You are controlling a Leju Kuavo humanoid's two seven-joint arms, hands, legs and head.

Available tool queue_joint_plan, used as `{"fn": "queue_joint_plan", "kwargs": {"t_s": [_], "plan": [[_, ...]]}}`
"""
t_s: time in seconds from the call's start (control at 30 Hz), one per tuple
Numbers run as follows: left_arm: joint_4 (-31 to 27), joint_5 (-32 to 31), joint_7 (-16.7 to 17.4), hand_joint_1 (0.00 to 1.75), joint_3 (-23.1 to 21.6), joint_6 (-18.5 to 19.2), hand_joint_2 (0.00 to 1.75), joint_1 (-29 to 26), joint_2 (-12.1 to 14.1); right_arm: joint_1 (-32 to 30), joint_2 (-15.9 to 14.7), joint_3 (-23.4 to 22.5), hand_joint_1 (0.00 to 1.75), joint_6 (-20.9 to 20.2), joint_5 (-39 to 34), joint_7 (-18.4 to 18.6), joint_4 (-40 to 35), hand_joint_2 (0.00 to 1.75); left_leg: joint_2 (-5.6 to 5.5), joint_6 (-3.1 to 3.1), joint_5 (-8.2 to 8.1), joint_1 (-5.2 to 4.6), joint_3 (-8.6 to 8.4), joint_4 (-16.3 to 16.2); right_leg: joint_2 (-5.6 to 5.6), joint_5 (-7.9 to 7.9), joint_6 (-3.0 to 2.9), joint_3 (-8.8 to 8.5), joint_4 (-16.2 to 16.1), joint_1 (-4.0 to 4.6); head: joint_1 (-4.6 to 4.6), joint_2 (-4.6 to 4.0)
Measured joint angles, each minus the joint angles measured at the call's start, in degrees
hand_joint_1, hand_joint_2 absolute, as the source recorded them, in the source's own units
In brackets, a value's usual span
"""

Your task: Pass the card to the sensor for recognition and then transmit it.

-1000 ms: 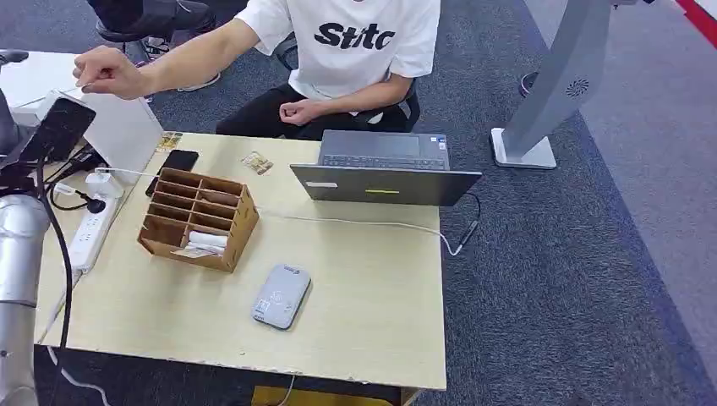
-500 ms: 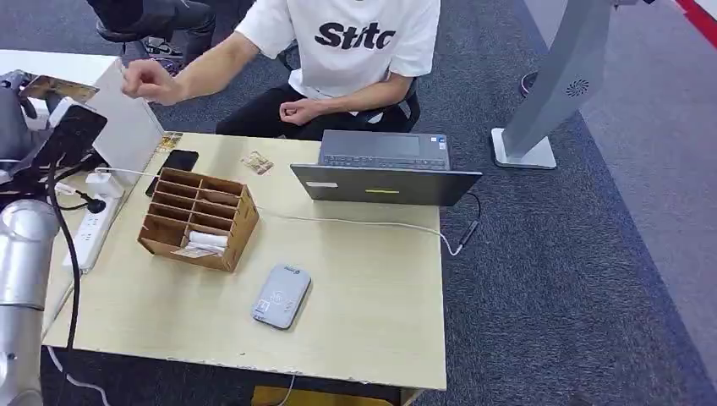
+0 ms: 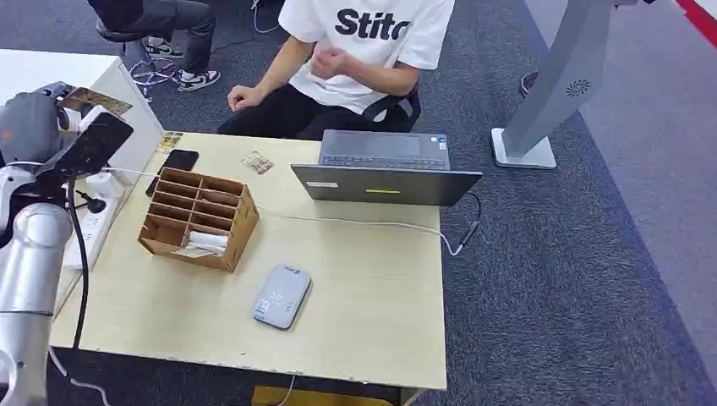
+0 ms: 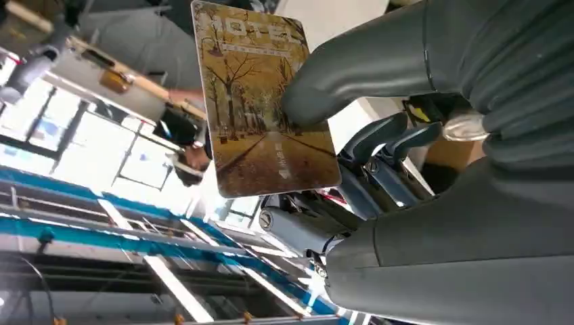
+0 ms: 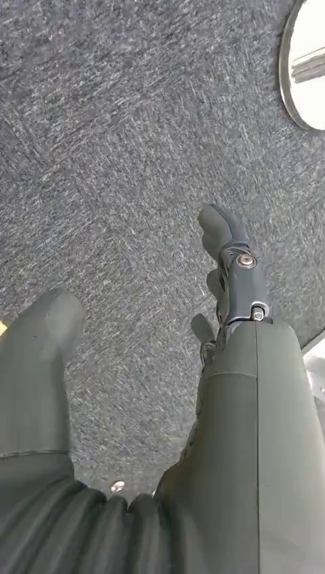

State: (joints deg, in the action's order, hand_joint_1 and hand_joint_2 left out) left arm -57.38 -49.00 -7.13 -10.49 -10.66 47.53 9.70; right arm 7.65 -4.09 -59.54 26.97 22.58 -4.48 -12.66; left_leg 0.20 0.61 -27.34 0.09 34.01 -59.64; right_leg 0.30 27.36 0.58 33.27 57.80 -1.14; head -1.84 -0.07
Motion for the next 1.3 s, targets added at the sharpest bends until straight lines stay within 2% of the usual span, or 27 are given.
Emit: {"fn": "queue_joint_plan", "kwargs": {"t_s": [0.2,0.6,0.93,1.3], "plan": [[-4.2,-0.3,0.5,1.75,-3.8,2.0,1.75,-4.1,-0.1,-0.2,0.0,-0.8,0.00,0.0,-0.1,0.0,0.0,1.75,0.00,0.00,0.00,0.00,0.00,0.0,0.00,0.00,0.00,0.01,0.0,0.01,-0.02,0.00],[-8.3,0.4,0.9,1.75,-12.3,10.2,1.75,-7.6,-0.5,-0.5,0.0,-1.4,0.00,0.1,0.3,-0.4,0.0,1.75,-0.01,0.00,-0.01,0.00,0.02,0.0,-0.02,0.00,0.00,0.01,0.0,0.00,-0.04,0.00],[-8.8,0.7,0.9,1.75,-15.6,11.4,1.75,-7.8,-0.7,-0.7,0.0,-1.5,0.00,0.1,0.7,-0.3,0.0,1.75,0.00,0.00,0.00,0.01,0.01,0.0,-0.02,0.00,0.00,0.01,0.0,0.01,-0.02,0.00],[-6.7,1.4,1.0,1.75,-19.8,11.7,1.75,-7.9,-4.0,-0.6,0.0,-1.5,0.00,0.0,1.4,-0.2,0.0,1.75,-0.02,0.02,-0.01,-0.02,0.04,0.0,-0.04,0.00,0.01,0.01,0.0,-0.02,-0.04,0.00]]}}
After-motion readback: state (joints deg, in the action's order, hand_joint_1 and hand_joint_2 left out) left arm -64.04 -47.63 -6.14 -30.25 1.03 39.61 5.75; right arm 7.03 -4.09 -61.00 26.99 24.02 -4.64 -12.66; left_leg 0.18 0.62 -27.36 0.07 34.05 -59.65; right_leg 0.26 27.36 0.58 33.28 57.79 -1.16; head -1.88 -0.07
